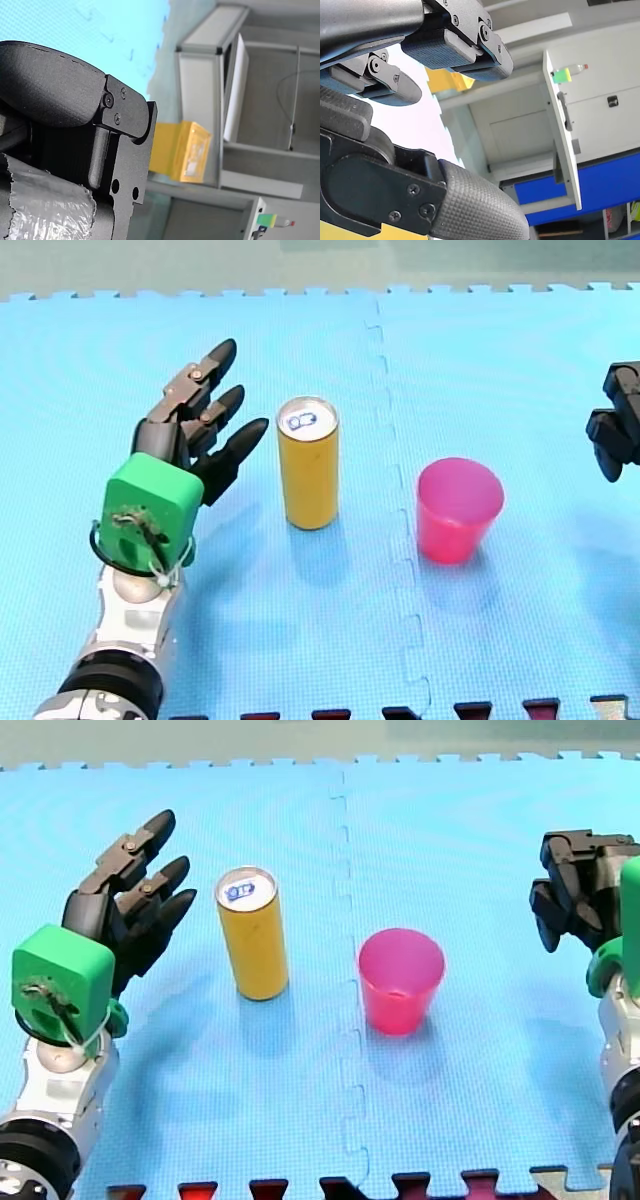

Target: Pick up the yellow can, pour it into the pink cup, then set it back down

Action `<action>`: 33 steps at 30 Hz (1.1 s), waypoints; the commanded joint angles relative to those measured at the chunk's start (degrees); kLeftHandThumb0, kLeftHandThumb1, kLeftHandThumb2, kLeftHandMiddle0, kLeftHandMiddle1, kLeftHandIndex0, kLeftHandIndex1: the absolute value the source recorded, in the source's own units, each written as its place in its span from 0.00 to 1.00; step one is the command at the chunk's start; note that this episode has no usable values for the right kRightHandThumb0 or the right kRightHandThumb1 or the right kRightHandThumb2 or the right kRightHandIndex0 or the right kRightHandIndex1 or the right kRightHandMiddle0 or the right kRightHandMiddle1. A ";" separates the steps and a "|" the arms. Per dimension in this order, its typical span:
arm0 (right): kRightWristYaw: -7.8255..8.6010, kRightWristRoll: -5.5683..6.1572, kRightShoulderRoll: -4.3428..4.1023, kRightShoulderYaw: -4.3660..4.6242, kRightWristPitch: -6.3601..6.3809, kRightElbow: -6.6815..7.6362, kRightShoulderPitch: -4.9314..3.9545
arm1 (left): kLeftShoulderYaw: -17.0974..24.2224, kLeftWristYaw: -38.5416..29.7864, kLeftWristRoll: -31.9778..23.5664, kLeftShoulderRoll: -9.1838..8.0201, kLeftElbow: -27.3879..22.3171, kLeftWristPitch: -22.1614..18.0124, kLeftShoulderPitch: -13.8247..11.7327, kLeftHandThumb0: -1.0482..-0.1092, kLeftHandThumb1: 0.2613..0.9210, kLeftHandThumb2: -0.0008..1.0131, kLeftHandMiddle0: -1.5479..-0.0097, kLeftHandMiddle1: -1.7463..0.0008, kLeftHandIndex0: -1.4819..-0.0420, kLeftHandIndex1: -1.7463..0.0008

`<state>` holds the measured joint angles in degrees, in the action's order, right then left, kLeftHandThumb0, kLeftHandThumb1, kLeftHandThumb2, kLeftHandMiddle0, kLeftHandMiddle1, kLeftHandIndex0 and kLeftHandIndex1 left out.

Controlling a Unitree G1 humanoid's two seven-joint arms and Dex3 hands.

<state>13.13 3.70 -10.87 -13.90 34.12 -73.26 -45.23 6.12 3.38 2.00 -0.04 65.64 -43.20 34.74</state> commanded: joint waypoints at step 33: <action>1.03 0.83 -0.12 -0.65 0.32 0.40 -0.08 | -0.36 0.14 -0.09 0.03 -0.81 0.40 -0.41 0.14 1.00 0.01 0.63 1.00 0.68 1.00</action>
<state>13.94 4.16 -10.92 -14.27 34.30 -73.12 -45.25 5.77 3.52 1.98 0.12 65.11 -42.85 34.50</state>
